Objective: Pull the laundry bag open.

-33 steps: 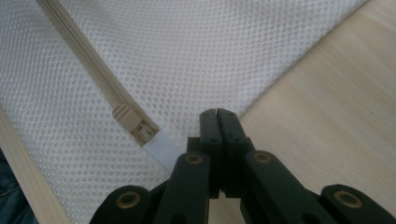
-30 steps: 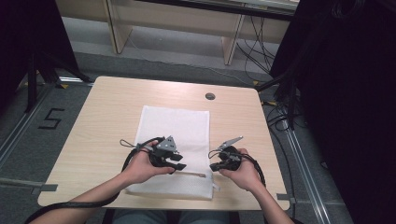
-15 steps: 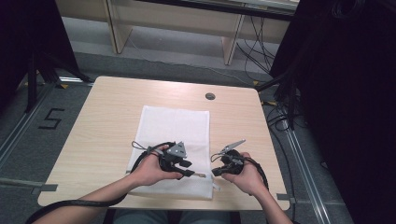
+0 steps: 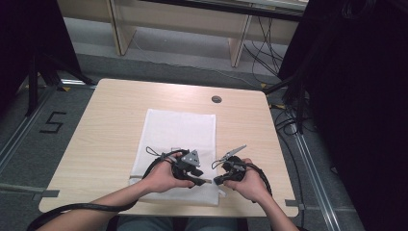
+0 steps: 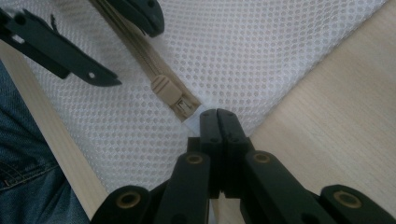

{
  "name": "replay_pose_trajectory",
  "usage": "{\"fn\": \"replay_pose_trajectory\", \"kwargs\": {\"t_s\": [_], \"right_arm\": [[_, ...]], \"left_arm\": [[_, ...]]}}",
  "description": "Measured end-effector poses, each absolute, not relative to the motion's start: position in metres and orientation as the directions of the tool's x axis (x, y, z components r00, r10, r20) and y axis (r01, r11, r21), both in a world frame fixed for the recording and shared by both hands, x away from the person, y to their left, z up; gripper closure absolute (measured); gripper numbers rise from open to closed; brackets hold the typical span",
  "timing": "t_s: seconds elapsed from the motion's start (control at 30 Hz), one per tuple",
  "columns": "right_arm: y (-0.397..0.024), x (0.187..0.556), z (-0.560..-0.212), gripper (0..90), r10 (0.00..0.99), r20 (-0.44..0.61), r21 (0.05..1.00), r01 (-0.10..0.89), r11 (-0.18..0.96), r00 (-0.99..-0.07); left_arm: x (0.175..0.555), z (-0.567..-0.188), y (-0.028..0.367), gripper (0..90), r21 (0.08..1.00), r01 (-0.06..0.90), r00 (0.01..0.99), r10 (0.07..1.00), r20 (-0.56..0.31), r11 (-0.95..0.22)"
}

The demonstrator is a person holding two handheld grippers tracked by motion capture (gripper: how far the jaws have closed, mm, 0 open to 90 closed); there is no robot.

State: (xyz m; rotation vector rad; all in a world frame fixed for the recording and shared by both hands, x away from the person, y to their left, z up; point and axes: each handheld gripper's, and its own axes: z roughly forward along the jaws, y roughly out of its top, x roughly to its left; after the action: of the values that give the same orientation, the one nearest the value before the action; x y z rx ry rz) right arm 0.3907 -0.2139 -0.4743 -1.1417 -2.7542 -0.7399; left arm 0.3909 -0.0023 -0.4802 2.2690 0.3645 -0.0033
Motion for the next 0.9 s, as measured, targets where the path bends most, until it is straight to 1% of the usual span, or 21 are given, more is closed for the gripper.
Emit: {"fn": "replay_pose_trajectory", "kwargs": {"t_s": [0.1, 0.17, 0.2, 0.27, 0.3, 0.37, 0.4, 0.47, 0.67, 0.73, 0.77, 0.8, 0.9], "right_arm": [[-0.213, 0.393, -0.476, 90.0, 0.640, 0.225, 0.420, 0.666, 0.617, -0.735], [-0.211, 0.391, -0.476, 90.0, 0.653, 0.247, 0.396, 0.690, 0.606, -0.716], [-0.212, 0.393, -0.477, 90.0, 0.635, 0.225, 0.421, 0.661, 0.621, -0.739], [-0.211, 0.392, -0.474, 90.0, 0.656, 0.250, 0.396, 0.693, 0.602, -0.712], [-0.212, 0.394, -0.475, 90.0, 0.639, 0.231, 0.427, 0.666, 0.611, -0.734], [-0.212, 0.392, -0.473, 90.0, 0.649, 0.246, 0.413, 0.684, 0.602, -0.720], [-0.212, 0.393, -0.475, 90.0, 0.637, 0.238, 0.426, 0.669, 0.610, -0.733], [-0.211, 0.392, -0.475, 90.0, 0.646, 0.249, 0.405, 0.684, 0.607, -0.721], [-0.210, 0.393, -0.477, 89.7, 0.651, 0.246, 0.408, 0.686, 0.602, -0.718], [-0.209, 0.392, -0.478, 89.8, 0.665, 0.268, 0.391, 0.710, 0.586, -0.697], [-0.211, 0.394, -0.480, 90.0, 0.647, 0.243, 0.409, 0.681, 0.608, -0.723], [-0.210, 0.393, -0.480, 90.0, 0.655, 0.255, 0.398, 0.695, 0.599, -0.711], [-0.208, 0.395, -0.485, 90.0, 0.636, 0.245, 0.410, 0.673, 0.616, -0.732]], "left_arm": [[0.390, -0.482, -0.006, 62.5, 0.732, 0.267, 0.957, 0.261, -0.126, -0.627], [0.391, -0.483, -0.008, 62.6, 0.730, 0.256, 0.961, 0.250, -0.120, -0.634], [0.391, -0.484, -0.009, 62.7, 0.730, 0.258, 0.960, 0.251, -0.122, -0.633], [0.391, -0.485, -0.009, 62.8, 0.728, 0.259, 0.960, 0.249, -0.124, -0.635], [0.391, -0.486, -0.009, 62.9, 0.727, 0.265, 0.959, 0.255, -0.127, -0.634], [0.391, -0.487, -0.008, 63.1, 0.725, 0.254, 0.962, 0.245, -0.120, -0.640], [0.390, -0.488, -0.009, 63.2, 0.723, 0.257, 0.961, 0.249, -0.121, -0.641], [0.390, -0.488, -0.009, 63.2, 0.721, 0.255, 0.962, 0.246, -0.120, -0.645], [0.390, -0.490, -0.010, 63.5, 0.713, 0.258, 0.961, 0.248, -0.121, -0.651], [0.390, -0.492, -0.010, 63.5, 0.707, 0.270, 0.958, 0.256, -0.128, -0.654], [0.390, -0.492, -0.010, 63.7, 0.707, 0.255, 0.962, 0.246, -0.117, -0.660], [0.390, -0.493, -0.010, 63.7, 0.705, 0.258, 0.961, 0.248, -0.119, -0.661], [0.389, -0.494, -0.010, 63.9, 0.699, 0.266, 0.959, 0.254, -0.124, -0.664]]}}
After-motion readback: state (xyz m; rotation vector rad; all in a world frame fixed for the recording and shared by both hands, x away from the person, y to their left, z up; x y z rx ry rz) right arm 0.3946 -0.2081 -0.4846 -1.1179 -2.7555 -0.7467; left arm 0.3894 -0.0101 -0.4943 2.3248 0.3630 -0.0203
